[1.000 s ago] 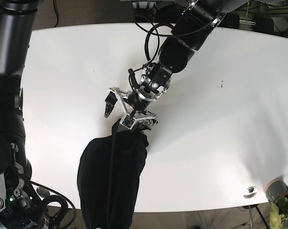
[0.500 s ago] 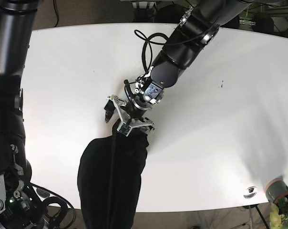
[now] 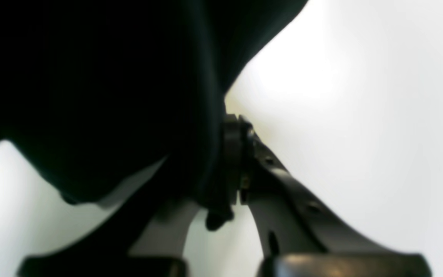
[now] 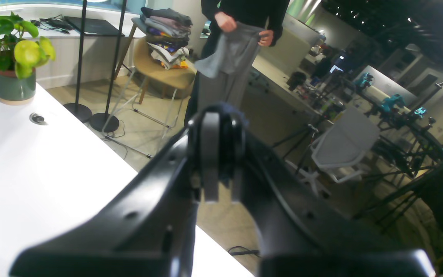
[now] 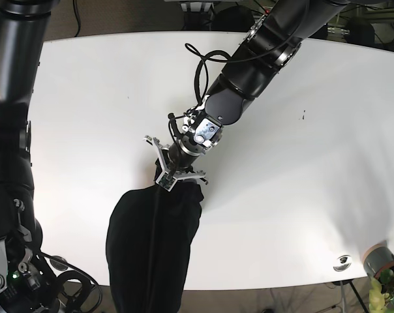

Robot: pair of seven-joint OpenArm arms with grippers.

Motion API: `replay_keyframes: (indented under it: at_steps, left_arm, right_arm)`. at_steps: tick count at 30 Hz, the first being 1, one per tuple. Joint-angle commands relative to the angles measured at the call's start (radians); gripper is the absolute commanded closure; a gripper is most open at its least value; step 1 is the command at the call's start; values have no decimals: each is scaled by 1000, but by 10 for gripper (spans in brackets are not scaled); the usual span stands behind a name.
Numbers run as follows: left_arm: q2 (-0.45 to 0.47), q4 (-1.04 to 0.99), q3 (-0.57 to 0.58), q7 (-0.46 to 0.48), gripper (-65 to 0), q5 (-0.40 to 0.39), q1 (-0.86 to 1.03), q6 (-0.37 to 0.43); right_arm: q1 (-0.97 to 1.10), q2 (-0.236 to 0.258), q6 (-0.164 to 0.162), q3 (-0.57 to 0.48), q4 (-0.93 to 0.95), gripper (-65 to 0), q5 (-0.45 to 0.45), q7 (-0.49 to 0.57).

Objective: Fold the T-shirt properly
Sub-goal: 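Hold the shirt with both grippers and spread it apart, lifting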

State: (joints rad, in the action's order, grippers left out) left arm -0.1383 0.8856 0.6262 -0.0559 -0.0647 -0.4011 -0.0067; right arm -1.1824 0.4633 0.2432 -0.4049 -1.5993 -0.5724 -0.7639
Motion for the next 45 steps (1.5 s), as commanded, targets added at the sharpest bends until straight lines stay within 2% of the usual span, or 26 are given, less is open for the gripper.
replay_keyframes:
  at_steps: [1,7,14,18,24,30,36,40,45]
  left_arm:
    - [-19,74,-30,37,0,1,-5,4]
    - [15,201,-116,34,0,6,44,3]
    - [98,337,-130,29,0,1,100,1]
    - [165,439,-130,-29,0,-2,140,1]
    - [239,607,-167,-45,0,-2,245,1]
    - [246,668,-256,-45,0,1,308,-2]
    - [285,719,-262,-45,0,3,348,-62]
    - [299,774,-271,-78,0,1,390,-65]
    - [331,841,-335,-88,0,1,443,-65]
  right_arm:
    - [-41,7,-9,14,-5,-22,7,33]
    - [-31,9,-9,14,27,-22,7,33]
    - [-24,9,-9,16,40,-22,9,33]
    - [-24,10,-11,16,49,-22,9,33]
    - [-24,7,-11,48,81,-22,9,34]
    - [-8,4,-11,74,109,-22,9,34]
    - [8,1,-11,91,107,-22,7,34]
    - [12,1,-11,93,107,-22,7,34]
    - [32,1,-18,94,110,-22,9,34]
